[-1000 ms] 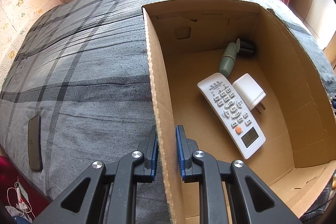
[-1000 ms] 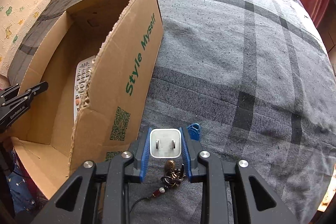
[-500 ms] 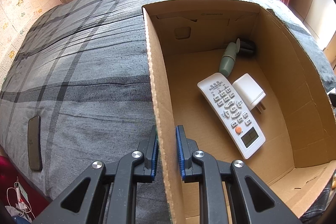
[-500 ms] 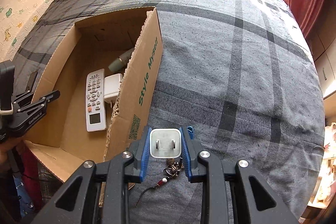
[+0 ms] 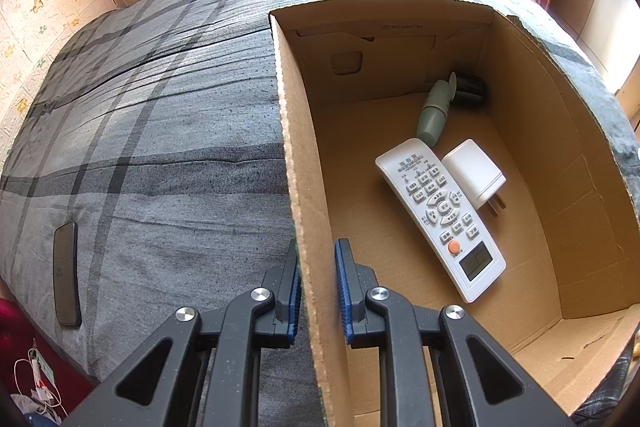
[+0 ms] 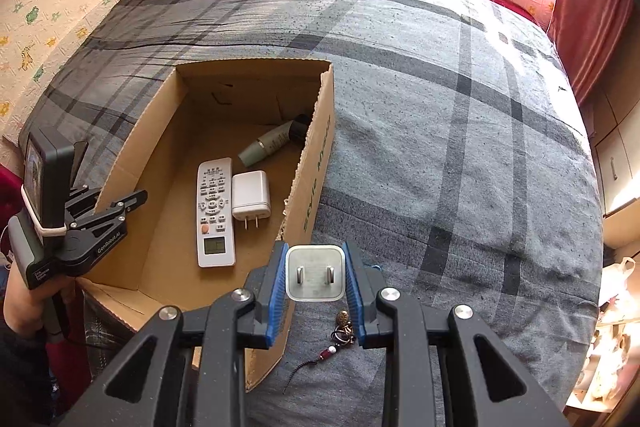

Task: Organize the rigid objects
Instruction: 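Carry the small white plug into the box with the right gripper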

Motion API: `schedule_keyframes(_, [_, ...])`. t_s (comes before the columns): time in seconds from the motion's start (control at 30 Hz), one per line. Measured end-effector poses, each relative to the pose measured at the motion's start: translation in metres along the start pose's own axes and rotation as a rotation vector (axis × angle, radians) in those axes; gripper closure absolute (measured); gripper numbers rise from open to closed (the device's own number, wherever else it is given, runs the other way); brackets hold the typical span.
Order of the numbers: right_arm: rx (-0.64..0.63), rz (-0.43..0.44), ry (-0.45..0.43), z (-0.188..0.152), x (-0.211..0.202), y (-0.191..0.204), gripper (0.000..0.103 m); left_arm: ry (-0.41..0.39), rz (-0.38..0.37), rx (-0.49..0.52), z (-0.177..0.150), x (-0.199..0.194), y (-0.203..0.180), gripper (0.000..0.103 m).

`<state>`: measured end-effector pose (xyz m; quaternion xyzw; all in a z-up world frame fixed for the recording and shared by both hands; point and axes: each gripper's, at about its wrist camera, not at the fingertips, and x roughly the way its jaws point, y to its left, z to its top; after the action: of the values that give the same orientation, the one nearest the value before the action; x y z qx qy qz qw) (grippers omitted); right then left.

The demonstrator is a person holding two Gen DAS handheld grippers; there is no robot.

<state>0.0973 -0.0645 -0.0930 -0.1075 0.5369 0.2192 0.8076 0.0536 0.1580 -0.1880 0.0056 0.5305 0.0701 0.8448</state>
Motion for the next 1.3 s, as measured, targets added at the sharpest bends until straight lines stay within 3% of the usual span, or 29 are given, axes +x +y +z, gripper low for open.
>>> schedule_keyframes(0.5, [-0.081,0.042,-0.011,0.031,0.007,0.044,0.075,0.000,-0.002,-0.001,0.000,0.000,0.000,0.085])
schedule_keyframes(0.93, [-0.126,0.038,0.041,0.058,0.058,0.084,0.075,-0.004,-0.016,-0.006,-0.001,-0.001,0.002,0.085])
schedule_keyframes(1.3, [-0.130,0.016,0.100,0.079,0.111,0.094,0.075,-0.004,-0.027,-0.013,-0.002,0.000,0.004,0.085])
